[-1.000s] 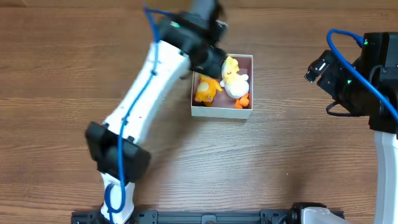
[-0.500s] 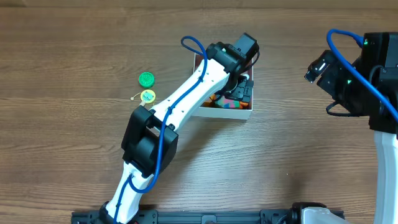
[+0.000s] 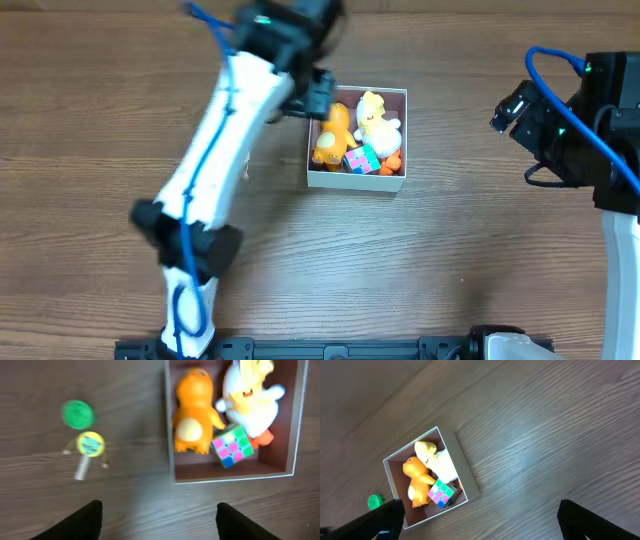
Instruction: Pack container
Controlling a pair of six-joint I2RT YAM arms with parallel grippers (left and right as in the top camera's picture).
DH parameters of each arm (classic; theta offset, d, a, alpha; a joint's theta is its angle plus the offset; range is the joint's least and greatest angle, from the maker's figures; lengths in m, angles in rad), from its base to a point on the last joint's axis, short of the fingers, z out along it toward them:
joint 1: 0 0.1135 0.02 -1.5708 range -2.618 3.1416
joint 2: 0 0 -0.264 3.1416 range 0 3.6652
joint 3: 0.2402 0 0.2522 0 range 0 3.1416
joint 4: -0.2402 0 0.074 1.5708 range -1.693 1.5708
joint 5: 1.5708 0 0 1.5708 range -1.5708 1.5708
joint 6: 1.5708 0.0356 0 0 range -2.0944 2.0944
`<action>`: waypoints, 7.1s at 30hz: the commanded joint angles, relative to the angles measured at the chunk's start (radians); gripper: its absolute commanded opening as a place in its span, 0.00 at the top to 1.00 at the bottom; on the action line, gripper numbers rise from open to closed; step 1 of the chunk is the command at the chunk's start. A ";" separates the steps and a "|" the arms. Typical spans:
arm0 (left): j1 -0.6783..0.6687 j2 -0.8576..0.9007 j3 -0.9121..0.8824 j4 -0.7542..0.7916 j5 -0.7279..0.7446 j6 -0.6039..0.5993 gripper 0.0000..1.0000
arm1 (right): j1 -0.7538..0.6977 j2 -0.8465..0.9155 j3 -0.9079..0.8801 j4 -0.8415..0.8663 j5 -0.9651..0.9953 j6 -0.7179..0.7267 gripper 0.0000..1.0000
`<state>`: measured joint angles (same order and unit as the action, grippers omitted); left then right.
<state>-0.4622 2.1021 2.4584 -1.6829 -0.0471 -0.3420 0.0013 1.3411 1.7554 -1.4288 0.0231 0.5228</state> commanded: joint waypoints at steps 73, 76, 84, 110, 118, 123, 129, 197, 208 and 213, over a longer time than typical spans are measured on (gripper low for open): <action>0.274 0.094 -0.374 0.506 0.119 0.306 0.65 | -0.003 0.000 0.003 0.005 0.001 0.005 0.00; 0.134 0.094 -0.156 0.348 0.119 0.304 0.64 | -0.003 0.000 0.003 0.005 0.001 0.005 0.00; -0.112 0.103 -0.372 0.547 0.119 0.161 0.46 | -0.003 0.000 0.003 0.005 0.001 0.005 0.00; 0.276 -0.286 -0.739 0.127 -0.002 0.266 0.62 | -0.003 0.000 0.003 0.005 0.001 0.005 0.00; 0.306 -0.269 -1.182 0.614 -0.009 0.374 0.55 | -0.003 0.000 0.003 0.005 0.001 0.005 0.00; 0.353 -0.267 -1.182 0.716 -0.034 0.669 0.37 | -0.003 0.000 0.003 0.005 0.001 0.005 0.00; 0.370 -0.256 -1.183 0.746 -0.031 1.081 0.56 | -0.003 0.000 0.003 0.005 0.001 0.005 0.00; 0.181 -0.646 -0.484 0.057 0.005 0.376 0.00 | -0.003 0.000 0.003 0.005 0.001 0.005 0.00; 0.453 -0.878 -0.492 -0.003 -0.092 0.285 0.00 | -0.003 0.000 0.003 0.005 0.001 0.005 0.00; 0.453 -0.838 -0.492 -0.004 -0.091 0.285 0.00 | 0.028 -0.055 -0.002 0.005 0.001 0.005 0.00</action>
<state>-0.0185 1.2484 1.9625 -1.6867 -0.1287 -0.0319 0.0055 1.3388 1.7538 -1.4296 0.0227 0.5236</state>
